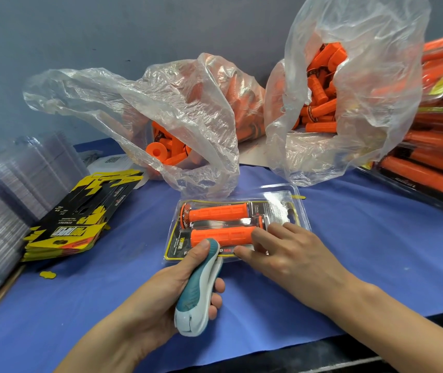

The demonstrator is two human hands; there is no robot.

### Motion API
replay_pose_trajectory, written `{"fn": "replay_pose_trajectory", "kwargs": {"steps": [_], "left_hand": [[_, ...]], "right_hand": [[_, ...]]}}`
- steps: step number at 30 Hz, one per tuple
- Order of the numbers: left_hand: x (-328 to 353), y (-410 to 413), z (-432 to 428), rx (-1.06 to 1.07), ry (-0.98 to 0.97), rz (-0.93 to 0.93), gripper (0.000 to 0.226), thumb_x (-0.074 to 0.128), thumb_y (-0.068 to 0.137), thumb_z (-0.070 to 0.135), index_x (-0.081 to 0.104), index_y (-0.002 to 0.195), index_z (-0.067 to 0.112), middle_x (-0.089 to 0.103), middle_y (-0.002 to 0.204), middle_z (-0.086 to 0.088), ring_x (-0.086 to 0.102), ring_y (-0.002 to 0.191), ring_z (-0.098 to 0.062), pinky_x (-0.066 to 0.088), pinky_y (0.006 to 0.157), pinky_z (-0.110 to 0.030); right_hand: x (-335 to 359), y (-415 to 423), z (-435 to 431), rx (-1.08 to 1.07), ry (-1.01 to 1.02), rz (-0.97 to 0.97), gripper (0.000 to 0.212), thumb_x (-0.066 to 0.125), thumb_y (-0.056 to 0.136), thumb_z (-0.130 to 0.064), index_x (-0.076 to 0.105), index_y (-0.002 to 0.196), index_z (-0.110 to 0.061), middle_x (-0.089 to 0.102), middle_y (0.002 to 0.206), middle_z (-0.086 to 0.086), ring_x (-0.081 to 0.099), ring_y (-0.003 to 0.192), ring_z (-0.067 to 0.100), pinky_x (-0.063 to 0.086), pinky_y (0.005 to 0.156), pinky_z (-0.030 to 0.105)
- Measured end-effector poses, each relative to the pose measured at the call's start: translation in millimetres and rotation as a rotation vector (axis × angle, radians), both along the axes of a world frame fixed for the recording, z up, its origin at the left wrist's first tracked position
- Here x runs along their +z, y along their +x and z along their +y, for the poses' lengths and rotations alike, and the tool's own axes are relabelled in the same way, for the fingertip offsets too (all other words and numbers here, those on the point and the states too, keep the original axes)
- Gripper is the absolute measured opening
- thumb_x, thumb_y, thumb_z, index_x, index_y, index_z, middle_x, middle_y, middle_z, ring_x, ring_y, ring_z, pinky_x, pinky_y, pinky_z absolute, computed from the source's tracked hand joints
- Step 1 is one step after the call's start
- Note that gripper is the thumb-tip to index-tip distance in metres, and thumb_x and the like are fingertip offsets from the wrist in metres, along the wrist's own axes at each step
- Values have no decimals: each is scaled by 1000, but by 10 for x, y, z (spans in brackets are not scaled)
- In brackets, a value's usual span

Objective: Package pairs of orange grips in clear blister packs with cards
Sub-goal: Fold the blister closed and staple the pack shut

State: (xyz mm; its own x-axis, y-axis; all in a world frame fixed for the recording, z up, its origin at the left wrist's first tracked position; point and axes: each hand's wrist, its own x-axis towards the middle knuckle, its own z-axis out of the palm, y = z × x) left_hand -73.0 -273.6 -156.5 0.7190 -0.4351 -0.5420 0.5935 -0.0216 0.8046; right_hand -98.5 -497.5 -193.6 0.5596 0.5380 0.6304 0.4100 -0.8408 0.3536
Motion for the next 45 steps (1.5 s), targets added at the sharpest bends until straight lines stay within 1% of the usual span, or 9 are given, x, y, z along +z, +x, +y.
{"fn": "replay_pose_trajectory", "kwargs": {"steps": [4,7,10,15,22,29,36,40,45], "left_hand": [[-1,-4,-5,-5,4,-12,57,76,71,55,71,100,6,63,82,-19,60,59,-27,53,49,-31],[-3,-10,-31,-22,2,-32,56,73,73,56,73,96,5,62,80,-19,60,57,-27,53,49,-31],[-2,-27,-66,-25,-15,-49,50,69,77,54,75,84,5,60,77,-19,60,55,-27,53,47,-31],[15,-44,-87,-28,-25,-24,47,72,75,52,74,81,5,60,77,-19,60,57,-27,54,48,-32],[-3,-59,-111,0,-41,-41,46,68,82,51,72,90,5,61,77,-17,60,57,-26,53,50,-31],[95,-25,45,-113,-27,-12,55,62,82,60,71,93,7,59,79,-20,59,60,-29,54,52,-31],[332,175,859,-417,512,-316,82,73,55,80,59,96,11,71,84,-12,67,61,-29,53,55,-31],[334,362,1262,-272,762,-411,92,74,43,83,57,99,12,72,78,-9,69,61,-29,54,55,-34],[44,543,1273,-42,1317,-628,64,59,67,82,49,94,25,65,80,2,64,75,-20,47,59,-30]], "right_hand": [[-13,11,63,-13,94,-37,14,59,94,-21,68,104,-24,58,89,0,53,74,22,45,64,37],[-13,51,199,-58,172,9,49,66,86,-34,56,132,-22,61,117,2,59,99,25,49,78,41],[-29,94,402,-27,124,58,47,58,92,-29,51,136,-15,59,124,2,57,110,25,48,85,40],[21,151,426,26,105,74,17,53,95,-18,63,108,-15,60,98,2,57,88,25,47,78,38],[20,181,406,52,148,124,14,63,89,-22,65,101,-16,60,91,0,57,84,23,47,77,36],[-58,210,415,12,127,71,48,63,93,-30,48,136,-13,62,112,2,59,92,25,50,75,41],[-65,194,365,-52,136,77,26,62,88,-11,61,113,-19,58,99,3,55,80,28,51,75,44],[-57,175,345,-46,91,89,18,57,89,-6,62,98,-21,55,91,2,51,75,26,50,75,42],[-47,175,335,-41,72,92,19,62,86,-8,65,96,-24,57,89,-1,53,74,23,50,74,41]]}}
